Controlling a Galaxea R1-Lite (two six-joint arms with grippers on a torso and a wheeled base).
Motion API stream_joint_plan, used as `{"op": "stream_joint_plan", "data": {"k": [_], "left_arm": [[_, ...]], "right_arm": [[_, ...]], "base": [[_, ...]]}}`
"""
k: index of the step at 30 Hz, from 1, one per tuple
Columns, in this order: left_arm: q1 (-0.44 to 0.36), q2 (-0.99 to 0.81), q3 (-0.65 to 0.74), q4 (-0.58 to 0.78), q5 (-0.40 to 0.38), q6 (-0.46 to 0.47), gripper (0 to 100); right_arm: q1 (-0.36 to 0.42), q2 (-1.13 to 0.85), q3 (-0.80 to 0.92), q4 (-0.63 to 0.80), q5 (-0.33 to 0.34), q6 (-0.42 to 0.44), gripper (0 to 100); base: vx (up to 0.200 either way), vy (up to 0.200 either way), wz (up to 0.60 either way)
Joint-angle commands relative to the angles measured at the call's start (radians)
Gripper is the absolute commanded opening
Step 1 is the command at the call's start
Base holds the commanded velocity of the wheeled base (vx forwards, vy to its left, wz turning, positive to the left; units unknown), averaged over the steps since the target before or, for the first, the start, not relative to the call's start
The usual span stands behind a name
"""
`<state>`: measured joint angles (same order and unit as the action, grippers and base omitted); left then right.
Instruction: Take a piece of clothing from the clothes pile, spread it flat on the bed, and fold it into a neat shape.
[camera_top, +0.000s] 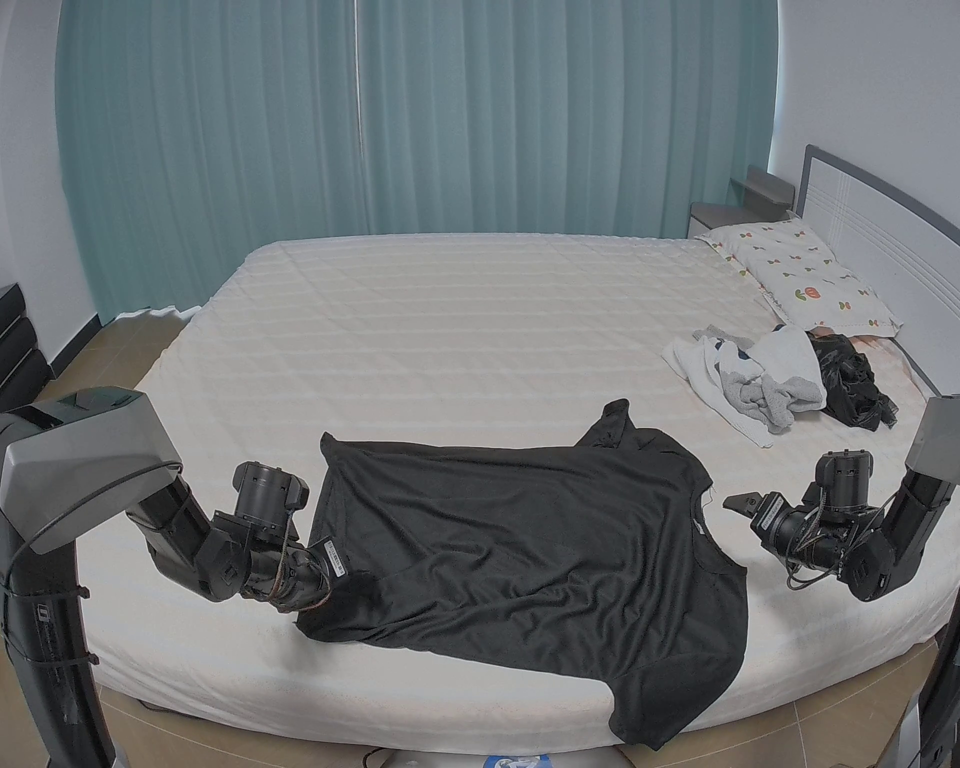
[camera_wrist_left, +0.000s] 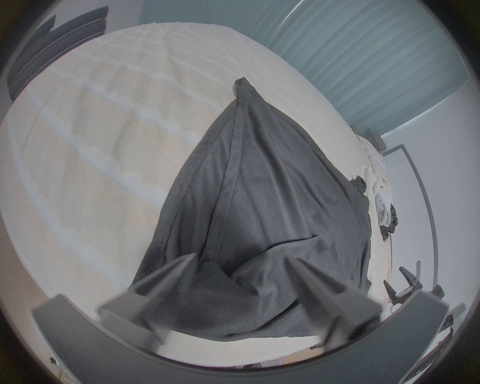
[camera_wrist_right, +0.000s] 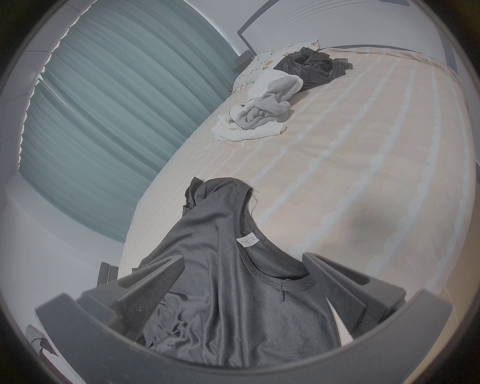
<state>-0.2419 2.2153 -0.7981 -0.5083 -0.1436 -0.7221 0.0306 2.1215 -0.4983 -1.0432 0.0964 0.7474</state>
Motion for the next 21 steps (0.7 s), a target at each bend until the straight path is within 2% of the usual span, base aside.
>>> {"op": "stream_joint_plan", "data": {"k": [1, 3, 11, 16, 21], "left_arm": [[-0.014, 0.021, 0.007, 0.002, 0.070, 0.016, 0], [-0.011, 0.010, 0.040, -0.001, 0.096, 0.018, 0], [0.015, -0.086, 0.158, 0.004, 0.098, 0.026, 0], [0.046, -0.100, 0.226, -0.001, 0.099, 0.086, 0], [0.075, -0.108, 0.254, -0.003, 0.098, 0.089, 0]], "right_arm": [[0.000, 0.005, 0.001, 0.000, 0.000, 0.000, 100], [0.000, 0.006, 0.004, 0.000, 0.000, 0.000, 100], [0.000, 0.017, 0.015, 0.000, 0.000, -0.005, 100], [0.000, 0.018, 0.027, 0.002, 0.000, -0.007, 100], [0.000, 0.020, 0.040, 0.000, 0.000, -0.008, 100]], "base": [[0.000, 0.000, 0.00], [0.000, 0.000, 0.00], [0.000, 0.000, 0.00], [0.000, 0.000, 0.00], [0.000, 0.000, 0.00]]}}
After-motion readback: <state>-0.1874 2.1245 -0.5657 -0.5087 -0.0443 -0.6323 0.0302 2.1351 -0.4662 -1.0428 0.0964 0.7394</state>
